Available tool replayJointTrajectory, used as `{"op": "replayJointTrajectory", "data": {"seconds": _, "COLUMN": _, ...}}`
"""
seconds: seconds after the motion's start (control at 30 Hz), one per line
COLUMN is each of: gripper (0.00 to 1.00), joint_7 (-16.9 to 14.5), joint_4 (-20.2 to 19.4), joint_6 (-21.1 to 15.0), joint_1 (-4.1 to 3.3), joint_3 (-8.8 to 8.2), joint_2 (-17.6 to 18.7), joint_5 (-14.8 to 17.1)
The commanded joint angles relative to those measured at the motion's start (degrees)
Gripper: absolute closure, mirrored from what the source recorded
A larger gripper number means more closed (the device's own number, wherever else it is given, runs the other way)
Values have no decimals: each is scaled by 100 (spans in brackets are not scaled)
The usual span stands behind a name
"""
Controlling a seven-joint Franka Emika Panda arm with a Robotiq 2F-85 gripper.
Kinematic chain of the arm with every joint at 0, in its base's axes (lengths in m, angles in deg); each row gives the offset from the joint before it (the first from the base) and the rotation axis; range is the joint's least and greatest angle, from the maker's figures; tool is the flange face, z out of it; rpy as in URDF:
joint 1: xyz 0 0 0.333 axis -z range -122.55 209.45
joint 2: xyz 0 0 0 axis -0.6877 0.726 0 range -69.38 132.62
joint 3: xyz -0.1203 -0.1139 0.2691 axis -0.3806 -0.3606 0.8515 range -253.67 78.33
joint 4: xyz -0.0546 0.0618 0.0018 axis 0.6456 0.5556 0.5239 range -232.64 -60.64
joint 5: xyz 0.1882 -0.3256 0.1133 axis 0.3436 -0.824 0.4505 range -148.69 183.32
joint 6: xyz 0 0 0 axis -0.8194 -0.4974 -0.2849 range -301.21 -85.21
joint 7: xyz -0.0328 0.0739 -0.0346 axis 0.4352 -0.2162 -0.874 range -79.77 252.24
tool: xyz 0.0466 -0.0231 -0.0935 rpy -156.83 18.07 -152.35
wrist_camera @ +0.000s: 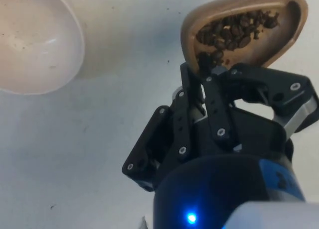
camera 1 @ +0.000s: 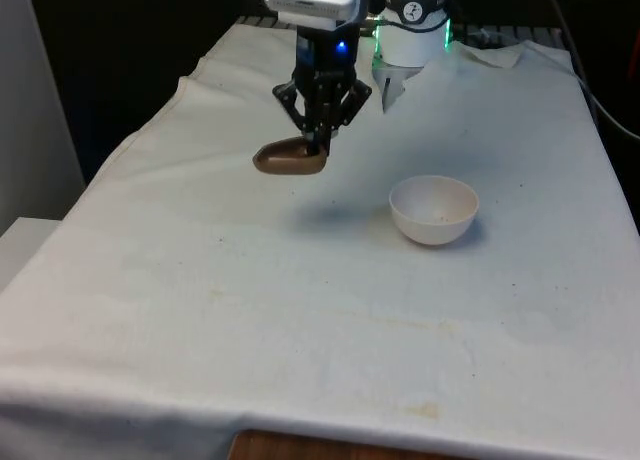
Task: Pour the coffee beans from the cup into the bowl.
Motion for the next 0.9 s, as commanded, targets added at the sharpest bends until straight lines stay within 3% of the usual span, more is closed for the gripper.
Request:
{"op": "replayJointTrajectory", "data": {"seconds": 0.0, "gripper": 99, "joint_7": 74, "joint_4": -34, "joint_6": 17, "joint_1": -34, "joint_3": 11, "joint_2": -63, "joint_5": -17}}
{"op": "replayJointTrajectory", "data": {"seconds": 0.07, "gripper": 99, "joint_7": 132, "joint_4": -34, "joint_6": 46, "joint_1": -52, "joint_3": 46, "joint_2": -103, "joint_5": -17}}
{"op": "replayJointTrajectory", "data": {"seconds": 0.1, "gripper": 99, "joint_7": 80, "joint_4": 0, "joint_6": 34, "joint_1": -17, "joint_3": 57, "joint_2": -57, "joint_5": 0}}
{"op": "replayJointTrajectory", "data": {"seconds": 0.13, "gripper": 99, "joint_7": 160, "joint_4": -34, "joint_6": 57, "joint_1": -57, "joint_3": 63, "joint_2": -120, "joint_5": -17}}
{"op": "replayJointTrajectory", "data": {"seconds": 0.23, "gripper": 99, "joint_7": 264, "joint_4": -34, "joint_6": 92, "joint_1": -86, "joint_3": 126, "joint_2": -178, "joint_5": -23}}
{"op": "replayJointTrajectory", "data": {"seconds": 0.3, "gripper": 99, "joint_7": 321, "joint_4": -29, "joint_6": 115, "joint_1": -92, "joint_3": 166, "joint_2": -201, "joint_5": -29}}
{"op": "replayJointTrajectory", "data": {"seconds": 0.33, "gripper": 99, "joint_7": 264, "joint_4": 0, "joint_6": 103, "joint_1": -57, "joint_3": 183, "joint_2": -166, "joint_5": 0}}
{"op": "replayJointTrajectory", "data": {"seconds": 0.37, "gripper": 99, "joint_7": 350, "joint_4": -29, "joint_6": 126, "joint_1": -97, "joint_3": 183, "joint_2": -212, "joint_5": -29}}
{"op": "replayJointTrajectory", "data": {"seconds": 0.63, "gripper": 99, "joint_7": 607, "joint_4": -17, "joint_6": 183, "joint_1": -132, "joint_3": 367, "joint_2": -304, "joint_5": -46}}
{"op": "replayJointTrajectory", "data": {"seconds": 0.67, "gripper": 99, "joint_7": 550, "joint_4": 0, "joint_6": 155, "joint_1": -92, "joint_3": 401, "joint_2": -275, "joint_5": -6}}
{"op": "replayJointTrajectory", "data": {"seconds": 0.7, "gripper": 99, "joint_7": 642, "joint_4": -17, "joint_6": 189, "joint_1": -138, "joint_3": 390, "joint_2": -309, "joint_5": -52}}
{"op": "replayJointTrajectory", "data": {"seconds": 0.87, "gripper": 99, "joint_7": 837, "joint_4": -11, "joint_6": 201, "joint_1": -172, "joint_3": 521, "joint_2": -321, "joint_5": -69}}
